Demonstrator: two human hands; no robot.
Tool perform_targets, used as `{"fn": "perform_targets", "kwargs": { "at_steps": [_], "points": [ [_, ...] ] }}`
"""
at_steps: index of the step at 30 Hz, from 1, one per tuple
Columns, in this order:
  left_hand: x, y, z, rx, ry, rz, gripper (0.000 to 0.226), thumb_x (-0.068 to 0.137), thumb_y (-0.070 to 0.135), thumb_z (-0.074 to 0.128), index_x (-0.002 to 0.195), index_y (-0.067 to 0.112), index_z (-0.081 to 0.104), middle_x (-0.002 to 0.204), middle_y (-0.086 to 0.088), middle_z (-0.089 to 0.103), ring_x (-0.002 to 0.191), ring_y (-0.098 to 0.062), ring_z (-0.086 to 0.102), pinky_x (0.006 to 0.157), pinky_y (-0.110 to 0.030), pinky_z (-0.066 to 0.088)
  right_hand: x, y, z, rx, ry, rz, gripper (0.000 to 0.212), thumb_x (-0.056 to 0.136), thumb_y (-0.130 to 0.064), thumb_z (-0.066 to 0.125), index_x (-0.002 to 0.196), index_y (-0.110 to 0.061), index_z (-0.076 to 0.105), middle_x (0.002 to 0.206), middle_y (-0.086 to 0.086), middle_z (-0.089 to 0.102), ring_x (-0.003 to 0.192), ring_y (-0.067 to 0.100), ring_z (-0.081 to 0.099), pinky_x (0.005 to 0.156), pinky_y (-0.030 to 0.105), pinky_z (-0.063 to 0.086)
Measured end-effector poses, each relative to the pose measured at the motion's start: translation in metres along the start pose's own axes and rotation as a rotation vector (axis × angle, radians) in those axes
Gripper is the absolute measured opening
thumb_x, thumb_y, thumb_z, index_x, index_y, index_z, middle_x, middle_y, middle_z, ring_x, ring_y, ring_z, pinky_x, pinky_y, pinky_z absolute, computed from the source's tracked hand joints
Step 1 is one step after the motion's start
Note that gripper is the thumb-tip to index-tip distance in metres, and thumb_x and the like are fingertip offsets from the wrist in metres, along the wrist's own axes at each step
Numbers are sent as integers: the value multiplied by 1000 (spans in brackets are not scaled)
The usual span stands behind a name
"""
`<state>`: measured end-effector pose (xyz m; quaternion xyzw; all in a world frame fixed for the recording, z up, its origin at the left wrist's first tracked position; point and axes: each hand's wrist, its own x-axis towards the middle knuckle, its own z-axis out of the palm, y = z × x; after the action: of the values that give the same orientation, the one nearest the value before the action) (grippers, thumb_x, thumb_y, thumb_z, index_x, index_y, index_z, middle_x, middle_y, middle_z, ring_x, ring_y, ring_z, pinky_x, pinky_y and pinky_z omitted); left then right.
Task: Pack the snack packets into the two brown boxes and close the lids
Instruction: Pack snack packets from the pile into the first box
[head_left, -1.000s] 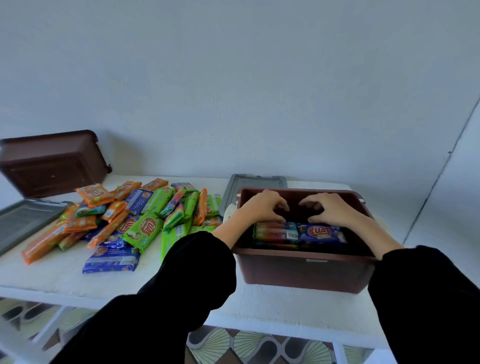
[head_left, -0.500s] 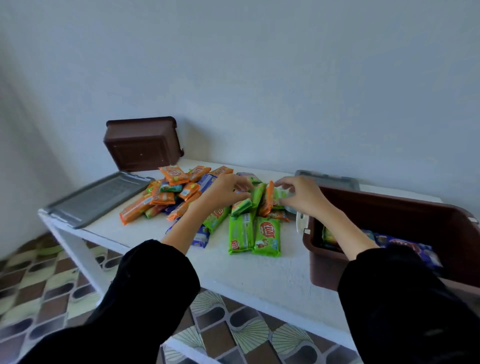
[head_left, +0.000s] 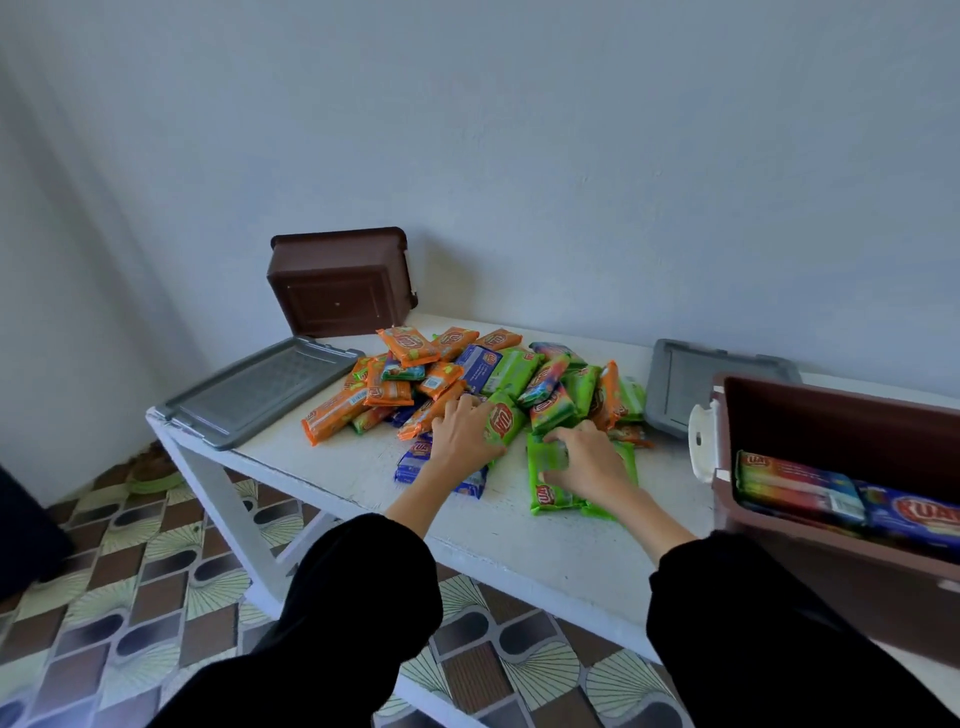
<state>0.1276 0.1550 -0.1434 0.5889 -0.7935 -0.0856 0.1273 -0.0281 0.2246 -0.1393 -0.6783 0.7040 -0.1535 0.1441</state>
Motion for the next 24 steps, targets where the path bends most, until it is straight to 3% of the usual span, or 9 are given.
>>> {"fn": "perform_targets", "kwargs": {
  "at_steps": [9, 18, 24],
  "points": [
    [10, 9, 20, 266, 74, -17, 68, 78, 42, 68, 134, 19, 39, 135, -10, 36, 123, -28, 37, 98, -42, 34, -2, -13, 28, -120, 109, 93, 75, 75, -41, 70, 136, -17, 35, 132, 12, 29, 119, 33, 37, 97, 38, 41],
    [12, 2, -26, 471, -239, -18, 84, 72, 38, 76, 142, 24, 31, 144, -11, 31, 133, -33, 31, 106, -52, 30, -8, -7, 20, -109, -208, -5, 83, 69, -30, 75, 138, -17, 31, 135, 19, 23, 127, 40, 26, 108, 40, 28],
    [6, 2, -28, 403, -282, -71, 82, 72, 43, 75, 138, 17, 33, 143, -11, 33, 131, -32, 35, 104, -52, 33, -5, -9, 17, -52, -203, -7, 66, 75, -31, 69, 132, -15, 39, 133, 19, 34, 128, 37, 28, 107, 42, 29]
  ]
}}
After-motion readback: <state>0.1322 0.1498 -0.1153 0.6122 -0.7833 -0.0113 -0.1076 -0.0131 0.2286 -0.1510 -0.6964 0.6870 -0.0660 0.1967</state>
